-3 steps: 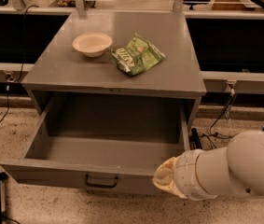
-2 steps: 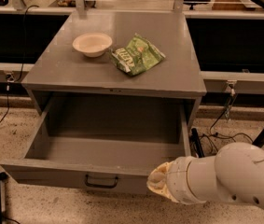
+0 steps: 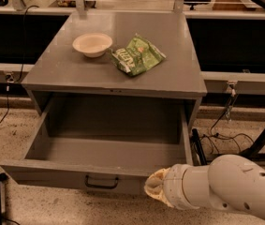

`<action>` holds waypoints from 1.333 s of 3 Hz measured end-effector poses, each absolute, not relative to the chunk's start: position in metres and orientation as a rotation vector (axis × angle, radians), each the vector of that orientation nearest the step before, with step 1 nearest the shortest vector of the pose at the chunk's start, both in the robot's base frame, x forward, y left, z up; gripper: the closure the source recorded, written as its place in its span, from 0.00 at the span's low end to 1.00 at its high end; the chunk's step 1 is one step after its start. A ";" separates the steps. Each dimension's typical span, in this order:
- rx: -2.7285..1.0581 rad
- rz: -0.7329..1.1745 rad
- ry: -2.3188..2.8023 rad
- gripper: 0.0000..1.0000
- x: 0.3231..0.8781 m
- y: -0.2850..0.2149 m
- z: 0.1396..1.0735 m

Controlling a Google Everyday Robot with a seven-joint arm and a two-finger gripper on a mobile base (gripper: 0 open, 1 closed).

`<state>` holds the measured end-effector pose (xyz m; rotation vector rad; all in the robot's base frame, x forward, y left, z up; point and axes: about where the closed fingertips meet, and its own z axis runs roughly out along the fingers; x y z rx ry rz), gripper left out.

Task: Close top drawer

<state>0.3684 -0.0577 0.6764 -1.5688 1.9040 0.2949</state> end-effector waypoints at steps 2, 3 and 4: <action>-1.558 0.292 1.905 1.00 0.378 -0.061 0.658; -1.563 0.271 1.898 1.00 0.394 -0.063 0.652; -1.559 0.244 1.893 1.00 0.420 -0.063 0.646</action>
Offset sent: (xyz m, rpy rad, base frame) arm 0.0183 -0.0075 -0.0310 0.0051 -0.0009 -0.0136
